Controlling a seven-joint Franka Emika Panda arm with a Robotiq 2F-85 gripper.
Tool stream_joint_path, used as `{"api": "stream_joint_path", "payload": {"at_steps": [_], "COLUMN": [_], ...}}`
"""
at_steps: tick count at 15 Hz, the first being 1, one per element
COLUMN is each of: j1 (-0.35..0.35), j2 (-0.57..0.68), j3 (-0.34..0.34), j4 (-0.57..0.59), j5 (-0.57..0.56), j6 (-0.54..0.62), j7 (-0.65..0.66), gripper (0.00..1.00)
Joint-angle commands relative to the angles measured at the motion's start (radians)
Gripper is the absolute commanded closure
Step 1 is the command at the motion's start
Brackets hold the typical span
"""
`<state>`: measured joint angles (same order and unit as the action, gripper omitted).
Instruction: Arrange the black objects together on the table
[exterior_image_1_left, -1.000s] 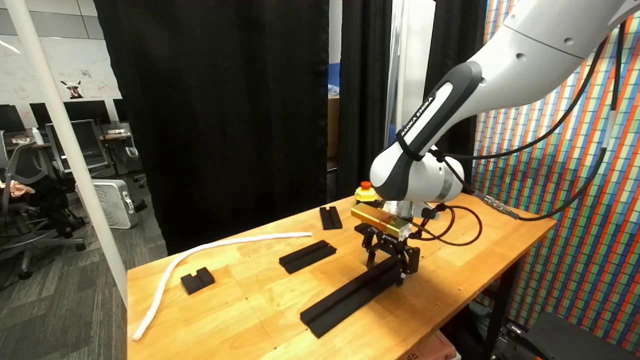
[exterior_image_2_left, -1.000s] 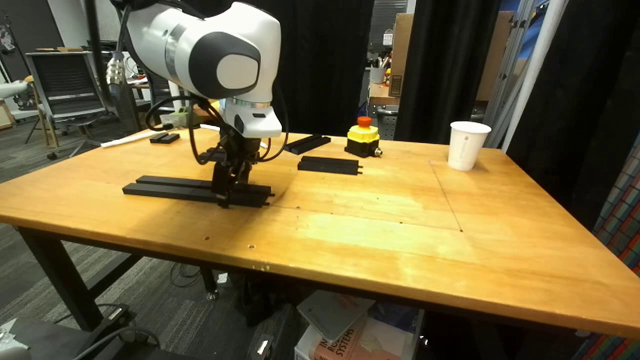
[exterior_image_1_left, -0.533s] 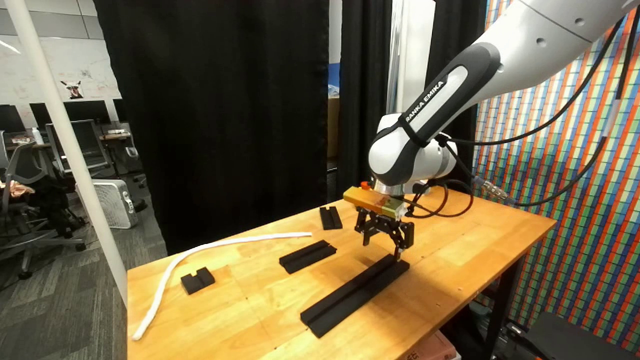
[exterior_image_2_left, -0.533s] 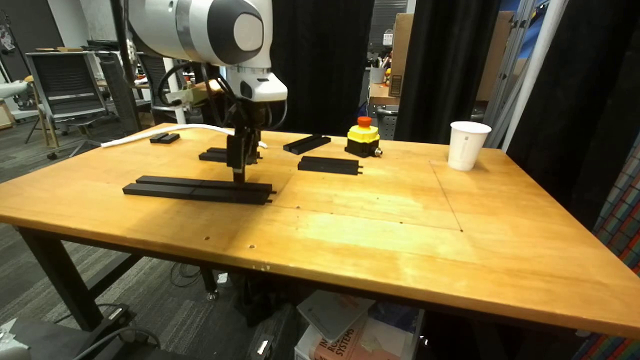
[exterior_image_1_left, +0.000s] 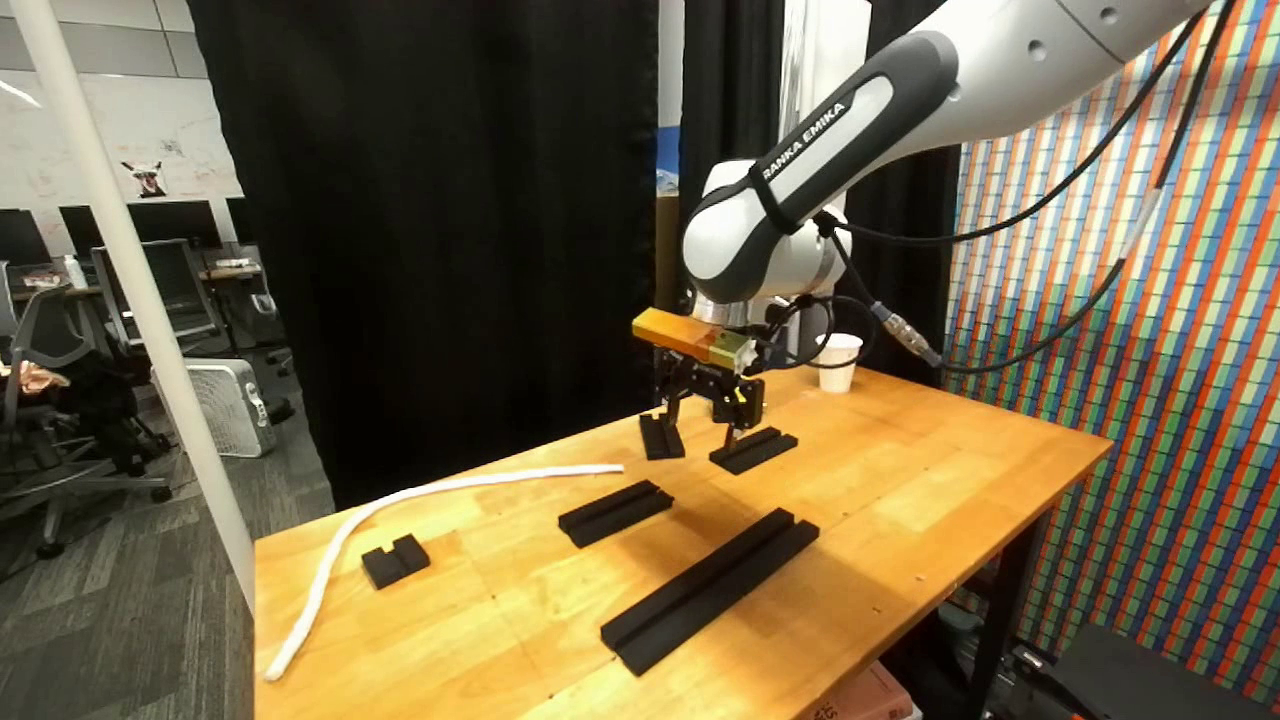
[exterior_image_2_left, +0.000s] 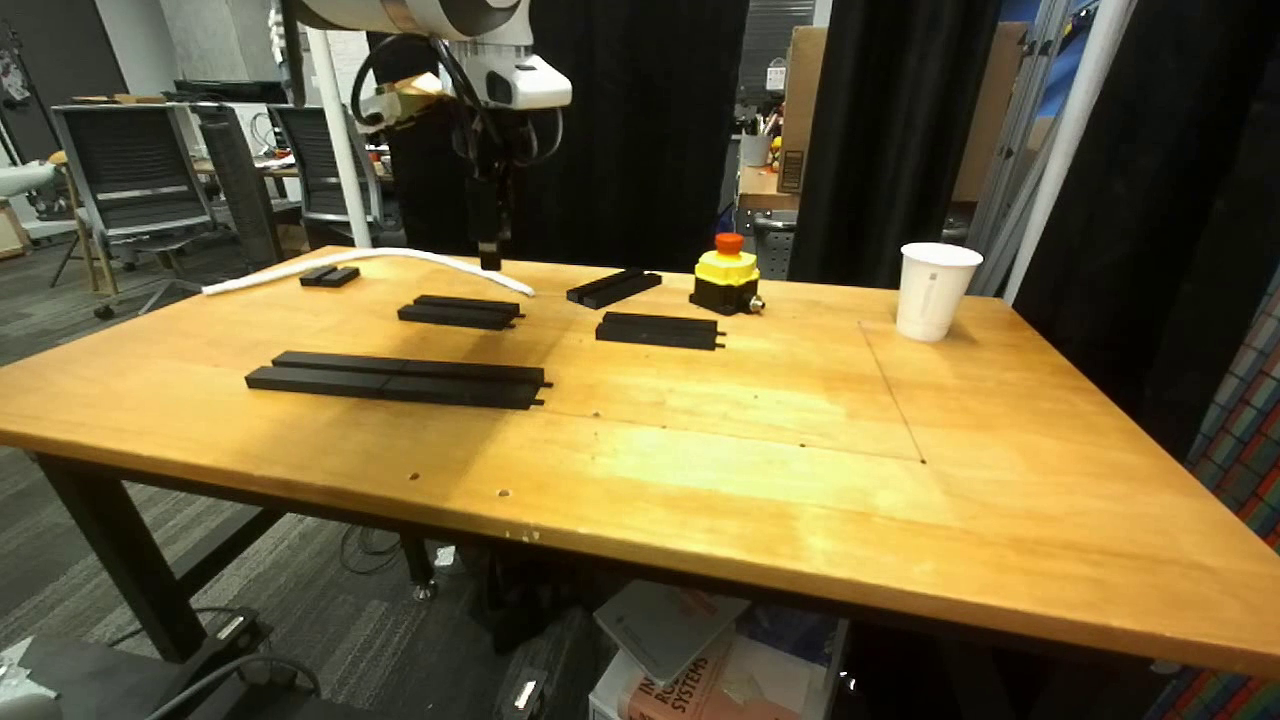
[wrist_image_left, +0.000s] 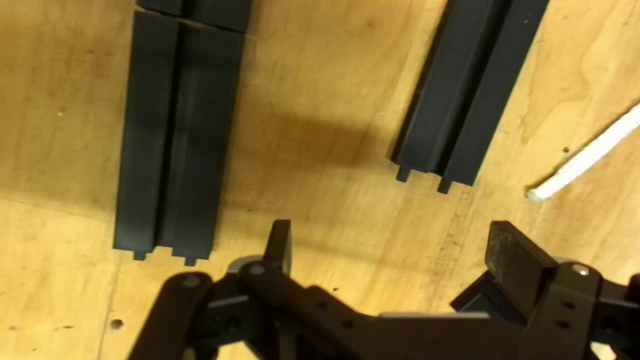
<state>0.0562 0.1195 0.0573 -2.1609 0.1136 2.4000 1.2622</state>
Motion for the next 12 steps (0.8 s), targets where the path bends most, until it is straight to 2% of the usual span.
{"api": "stream_joint_path", "payload": {"at_steps": [1,9,12], "j1": [0.016,0.096,0.111], "j2": [0.114,0.289,0.332], "j3": [0.005,-0.004,0.008], "j4": [0.140,0.299,0.334], "j5": [0.057,0.066,0.104], "j6": [0.006,-0.006,-0.015], "j7": [-0.050,0.039,0.054], "gripper": [0.00,0.00,0.00]}}
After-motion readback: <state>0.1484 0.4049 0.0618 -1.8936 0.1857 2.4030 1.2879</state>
